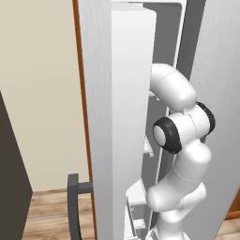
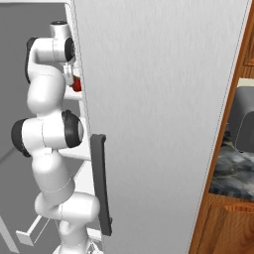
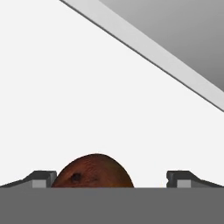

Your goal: Take the pear, bell pepper, and mushroom from the freezer and place them in the bowl on the counter.

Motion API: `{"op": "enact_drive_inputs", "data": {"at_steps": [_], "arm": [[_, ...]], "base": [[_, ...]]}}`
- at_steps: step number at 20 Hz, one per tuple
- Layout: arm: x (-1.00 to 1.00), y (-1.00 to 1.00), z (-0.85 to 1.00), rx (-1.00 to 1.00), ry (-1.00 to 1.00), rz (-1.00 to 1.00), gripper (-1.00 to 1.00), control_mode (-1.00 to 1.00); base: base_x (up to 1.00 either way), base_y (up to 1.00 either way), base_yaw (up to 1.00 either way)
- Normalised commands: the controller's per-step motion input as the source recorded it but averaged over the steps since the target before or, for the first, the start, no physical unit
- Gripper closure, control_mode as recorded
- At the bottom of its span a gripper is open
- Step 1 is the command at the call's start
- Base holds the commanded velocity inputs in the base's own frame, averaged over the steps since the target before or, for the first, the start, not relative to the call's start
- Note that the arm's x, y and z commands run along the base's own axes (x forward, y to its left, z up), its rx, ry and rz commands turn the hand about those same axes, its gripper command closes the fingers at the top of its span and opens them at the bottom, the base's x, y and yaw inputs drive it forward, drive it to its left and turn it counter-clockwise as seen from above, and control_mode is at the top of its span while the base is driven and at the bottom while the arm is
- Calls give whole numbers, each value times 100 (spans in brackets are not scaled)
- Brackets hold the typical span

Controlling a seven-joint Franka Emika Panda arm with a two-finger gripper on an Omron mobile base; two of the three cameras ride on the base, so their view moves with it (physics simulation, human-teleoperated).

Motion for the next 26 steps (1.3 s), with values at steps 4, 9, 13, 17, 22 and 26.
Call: {"op": "enact_drive_inputs", "data": {"at_steps": [4,9,13,17,22,26], "arm": [[6,-16,-30,-1,0,0,-100,-100],[2,-35,-22,0,0,0,-100,-100],[8,-26,-29,0,0,0,100,-100],[15,-1,-39,-4,2,0,100,-100],[9,-4,-41,-4,1,0,100,-100],[-5,-9,-4,4,0,0,100,-100]], "base": [[0,0,0],[0,0,0],[0,0,0],[0,0,0],[0,0,0],[0,0,0]]}}
